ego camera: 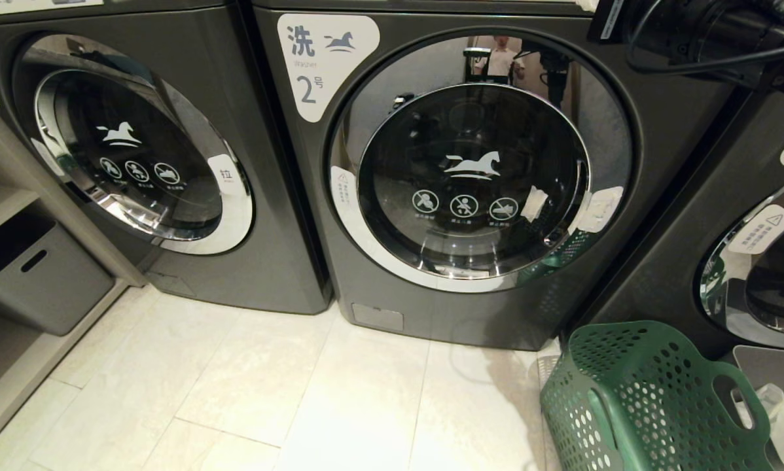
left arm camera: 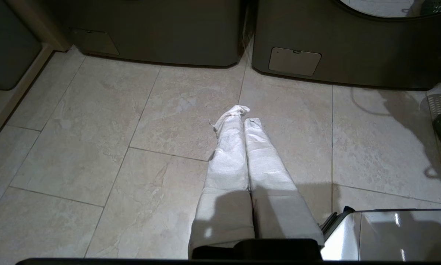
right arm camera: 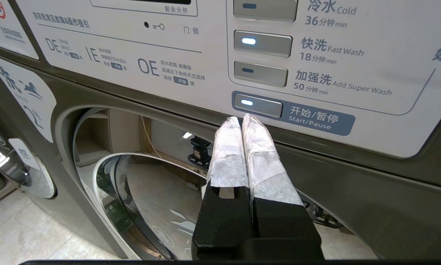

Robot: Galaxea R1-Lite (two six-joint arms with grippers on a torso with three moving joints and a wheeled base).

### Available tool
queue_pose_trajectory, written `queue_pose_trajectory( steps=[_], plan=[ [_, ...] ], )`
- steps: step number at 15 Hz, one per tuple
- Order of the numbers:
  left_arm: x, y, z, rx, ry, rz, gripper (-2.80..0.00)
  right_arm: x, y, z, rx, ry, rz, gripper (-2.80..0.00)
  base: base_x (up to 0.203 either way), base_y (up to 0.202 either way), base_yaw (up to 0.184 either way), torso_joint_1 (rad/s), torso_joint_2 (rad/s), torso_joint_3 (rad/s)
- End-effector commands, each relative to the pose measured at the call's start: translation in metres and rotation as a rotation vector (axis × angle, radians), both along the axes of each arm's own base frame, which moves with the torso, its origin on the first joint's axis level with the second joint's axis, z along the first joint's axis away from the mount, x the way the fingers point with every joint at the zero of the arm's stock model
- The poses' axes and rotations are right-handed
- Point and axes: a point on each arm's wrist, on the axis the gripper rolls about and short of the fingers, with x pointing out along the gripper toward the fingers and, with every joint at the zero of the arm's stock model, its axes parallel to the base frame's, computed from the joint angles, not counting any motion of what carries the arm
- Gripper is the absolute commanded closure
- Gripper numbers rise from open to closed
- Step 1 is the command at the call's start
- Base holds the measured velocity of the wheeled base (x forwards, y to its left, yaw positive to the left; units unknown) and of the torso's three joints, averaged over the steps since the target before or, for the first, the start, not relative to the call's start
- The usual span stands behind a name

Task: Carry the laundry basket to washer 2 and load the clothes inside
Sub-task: Press the washing machine switch

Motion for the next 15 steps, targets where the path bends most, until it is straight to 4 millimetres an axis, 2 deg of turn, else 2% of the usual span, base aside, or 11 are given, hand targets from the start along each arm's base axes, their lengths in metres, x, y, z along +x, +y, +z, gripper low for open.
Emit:
queue_pose_trajectory(
  steps=[1,6,15],
  plan=[
    [0.0,0.0,0.0,0.001,0.001,0.001,0.0,0.003,0.001,-0.002,-0.002,0.003,0.0,0.0,0.0,0.0,0.0,0.0,0.0,0.0],
    [0.0,0.0,0.0,0.001,0.001,0.001,0.0,0.013,0.004,0.001,0.006,-0.022,-0.006,0.0,0.0,0.0,0.0,0.0,0.0,0.0],
    [0.0,0.0,0.0,0.001,0.001,0.001,0.0,0.02,0.003,-0.002,0.016,-0.04,-0.02,0.0,0.0,0.0,0.0,0.0,0.0,0.0]
  ],
)
